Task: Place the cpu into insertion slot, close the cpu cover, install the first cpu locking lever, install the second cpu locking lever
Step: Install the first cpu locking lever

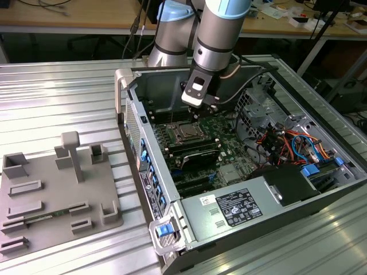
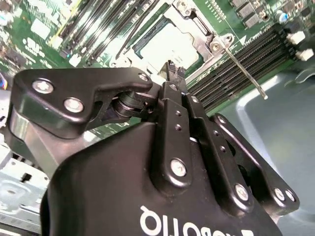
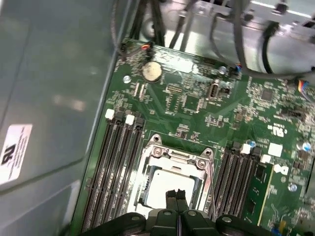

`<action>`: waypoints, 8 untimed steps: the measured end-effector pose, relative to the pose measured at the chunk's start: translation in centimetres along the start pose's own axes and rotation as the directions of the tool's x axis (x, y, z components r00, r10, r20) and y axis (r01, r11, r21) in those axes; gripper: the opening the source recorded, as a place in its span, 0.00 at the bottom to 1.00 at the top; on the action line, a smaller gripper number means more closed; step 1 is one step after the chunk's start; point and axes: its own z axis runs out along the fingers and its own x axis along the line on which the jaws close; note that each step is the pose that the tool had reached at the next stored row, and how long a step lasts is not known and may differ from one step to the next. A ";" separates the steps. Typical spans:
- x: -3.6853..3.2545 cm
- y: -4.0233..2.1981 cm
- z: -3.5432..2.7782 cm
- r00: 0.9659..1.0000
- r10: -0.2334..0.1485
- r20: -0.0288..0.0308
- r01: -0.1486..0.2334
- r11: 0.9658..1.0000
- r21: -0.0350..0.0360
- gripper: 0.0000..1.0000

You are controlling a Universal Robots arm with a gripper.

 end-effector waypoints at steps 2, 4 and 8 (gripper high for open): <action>0.00 0.00 0.00 0.998 -0.061 -0.002 0.061 0.998 -0.001 0.11; 0.00 0.00 0.00 0.995 -0.099 -0.003 0.099 0.995 -0.002 0.11; 0.02 -0.08 -0.04 0.994 -0.111 -0.003 0.111 0.994 -0.002 0.11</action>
